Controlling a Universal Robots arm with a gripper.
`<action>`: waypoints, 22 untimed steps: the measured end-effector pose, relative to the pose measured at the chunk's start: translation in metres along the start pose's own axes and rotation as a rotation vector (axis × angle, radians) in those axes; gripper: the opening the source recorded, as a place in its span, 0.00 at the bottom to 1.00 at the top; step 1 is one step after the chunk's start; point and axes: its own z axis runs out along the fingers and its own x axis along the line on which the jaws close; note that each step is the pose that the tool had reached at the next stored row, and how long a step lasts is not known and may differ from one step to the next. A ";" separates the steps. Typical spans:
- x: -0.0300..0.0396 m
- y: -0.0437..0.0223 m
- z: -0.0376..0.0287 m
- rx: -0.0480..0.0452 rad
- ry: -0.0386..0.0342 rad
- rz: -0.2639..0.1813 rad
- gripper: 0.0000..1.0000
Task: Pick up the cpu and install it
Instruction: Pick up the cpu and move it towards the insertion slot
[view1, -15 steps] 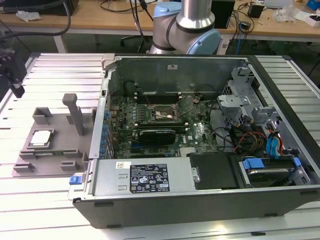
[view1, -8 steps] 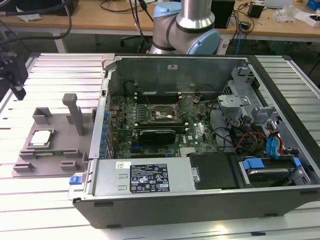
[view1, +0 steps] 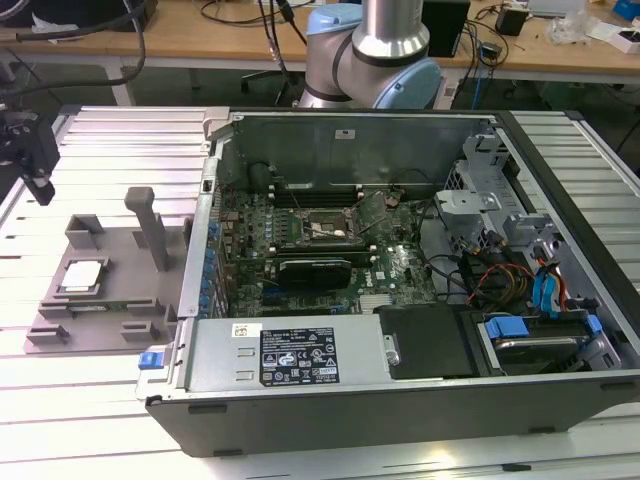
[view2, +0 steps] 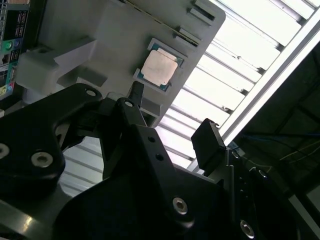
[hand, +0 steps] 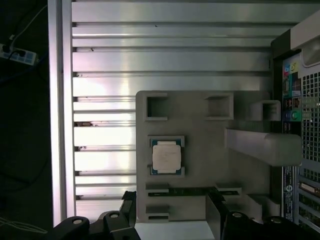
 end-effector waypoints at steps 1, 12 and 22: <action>0.0001 0.0000 0.0021 0.0000 0.0001 0.000 0.66; -0.0013 0.0015 0.0308 0.0277 -0.0006 -0.008 0.66; -0.0052 0.0018 0.0420 0.0279 -0.0005 -0.011 0.66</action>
